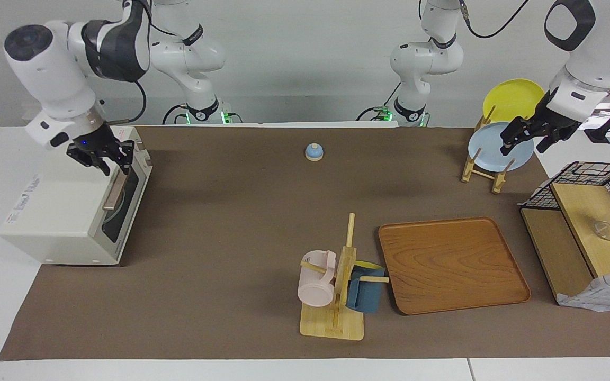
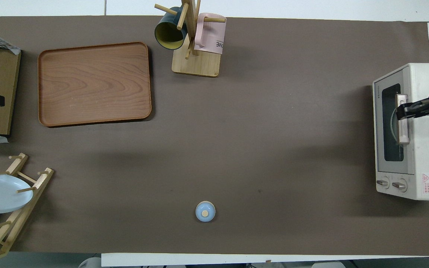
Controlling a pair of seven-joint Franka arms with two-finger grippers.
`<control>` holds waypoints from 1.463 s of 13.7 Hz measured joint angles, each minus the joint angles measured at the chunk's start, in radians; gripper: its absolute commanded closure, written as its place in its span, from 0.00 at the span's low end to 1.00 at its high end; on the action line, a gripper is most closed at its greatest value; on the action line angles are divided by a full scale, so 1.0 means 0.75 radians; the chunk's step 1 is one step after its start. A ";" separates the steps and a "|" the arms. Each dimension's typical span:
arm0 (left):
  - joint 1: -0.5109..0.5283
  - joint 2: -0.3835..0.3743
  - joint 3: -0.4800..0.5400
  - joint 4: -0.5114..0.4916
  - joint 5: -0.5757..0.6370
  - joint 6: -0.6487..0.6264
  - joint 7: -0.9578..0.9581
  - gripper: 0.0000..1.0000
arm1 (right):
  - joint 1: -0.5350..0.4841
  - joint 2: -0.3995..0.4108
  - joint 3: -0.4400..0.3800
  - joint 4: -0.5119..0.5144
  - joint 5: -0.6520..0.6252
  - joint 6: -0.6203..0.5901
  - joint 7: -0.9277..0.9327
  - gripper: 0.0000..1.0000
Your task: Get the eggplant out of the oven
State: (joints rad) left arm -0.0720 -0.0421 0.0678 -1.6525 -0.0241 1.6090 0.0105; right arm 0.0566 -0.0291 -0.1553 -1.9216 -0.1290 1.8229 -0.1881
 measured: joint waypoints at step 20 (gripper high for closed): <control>0.000 0.000 0.000 0.000 0.000 0.000 0.000 0.00 | 0.226 0.444 0.032 -0.126 0.063 0.552 0.211 0.83</control>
State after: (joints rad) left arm -0.0720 -0.0421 0.0678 -1.6525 -0.0241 1.6088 0.0105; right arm 0.2257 0.3042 -0.1314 -2.0159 -0.0819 2.2367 -0.0296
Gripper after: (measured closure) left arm 0.000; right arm 0.982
